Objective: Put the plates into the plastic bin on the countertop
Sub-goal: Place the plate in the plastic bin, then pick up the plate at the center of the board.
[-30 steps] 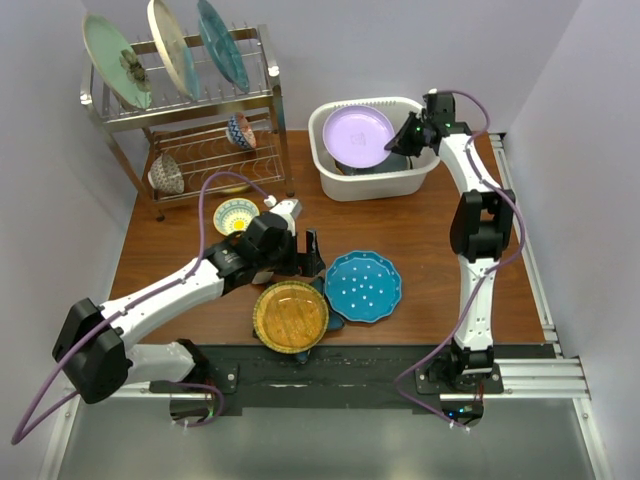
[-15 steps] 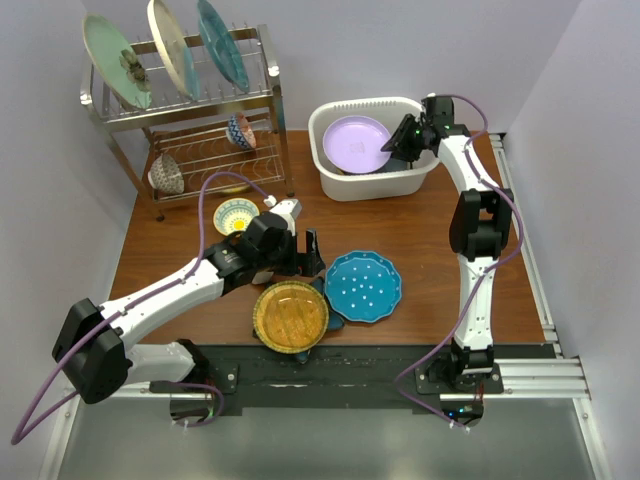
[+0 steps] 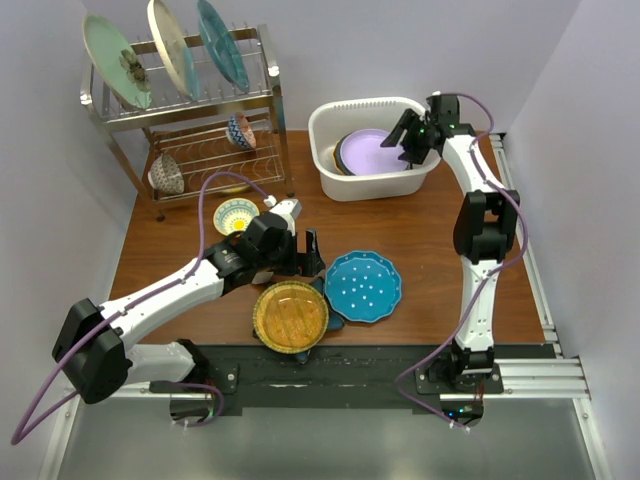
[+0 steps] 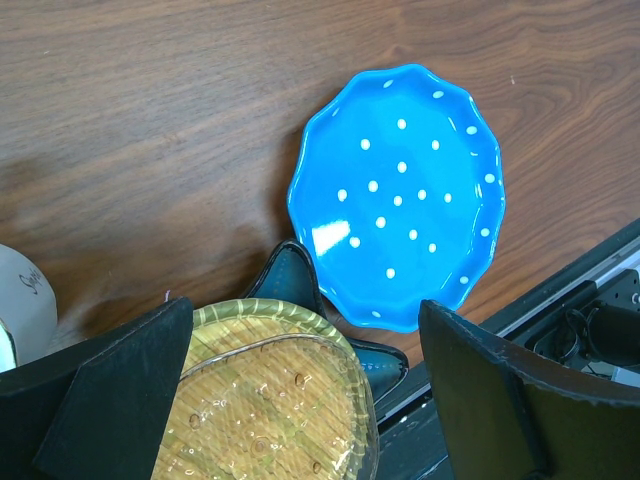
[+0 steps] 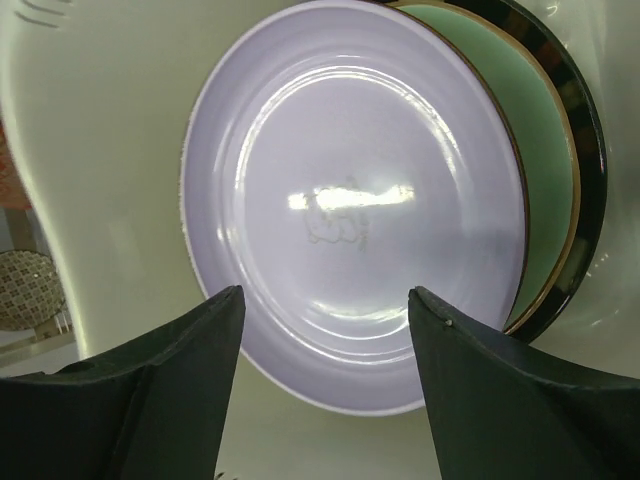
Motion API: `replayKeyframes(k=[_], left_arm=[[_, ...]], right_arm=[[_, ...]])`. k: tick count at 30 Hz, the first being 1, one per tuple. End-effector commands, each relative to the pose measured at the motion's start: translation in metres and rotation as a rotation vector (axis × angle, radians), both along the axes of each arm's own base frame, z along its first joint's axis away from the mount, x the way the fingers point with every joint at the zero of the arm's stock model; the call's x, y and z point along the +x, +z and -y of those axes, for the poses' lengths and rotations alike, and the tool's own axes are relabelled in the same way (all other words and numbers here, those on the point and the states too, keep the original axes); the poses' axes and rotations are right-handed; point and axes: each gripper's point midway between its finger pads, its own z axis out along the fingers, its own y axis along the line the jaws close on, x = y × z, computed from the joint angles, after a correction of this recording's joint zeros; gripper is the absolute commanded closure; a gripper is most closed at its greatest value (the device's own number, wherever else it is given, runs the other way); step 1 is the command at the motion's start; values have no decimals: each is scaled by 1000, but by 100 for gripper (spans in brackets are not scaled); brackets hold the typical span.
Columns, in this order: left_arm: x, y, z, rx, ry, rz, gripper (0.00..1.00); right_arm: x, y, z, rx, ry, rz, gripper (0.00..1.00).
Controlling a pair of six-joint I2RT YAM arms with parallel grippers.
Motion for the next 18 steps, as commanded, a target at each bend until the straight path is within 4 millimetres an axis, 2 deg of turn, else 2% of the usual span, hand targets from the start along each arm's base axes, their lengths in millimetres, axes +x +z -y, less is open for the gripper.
replayKeyframes(k=[1, 7, 8, 10, 11, 18], left_arm=[[2, 6, 0, -17, -1, 26, 0], [2, 8, 0, -22, -1, 29, 0], [2, 9, 0, -26, -1, 30, 0], [1, 8, 0, -25, -1, 29, 0], [1, 8, 0, -28, 0, 28, 0], [0, 9, 2, -45, -6, 27, 0]], right_arm=[[-2, 98, 5, -6, -16, 213, 27], [-9, 135, 2, 27, -5, 281, 26], [-12, 147, -1, 37, 4, 305, 26], [-16, 155, -2, 52, 10, 317, 25], [-20, 166, -5, 60, 20, 338, 25], [-46, 183, -8, 80, 52, 357, 25]])
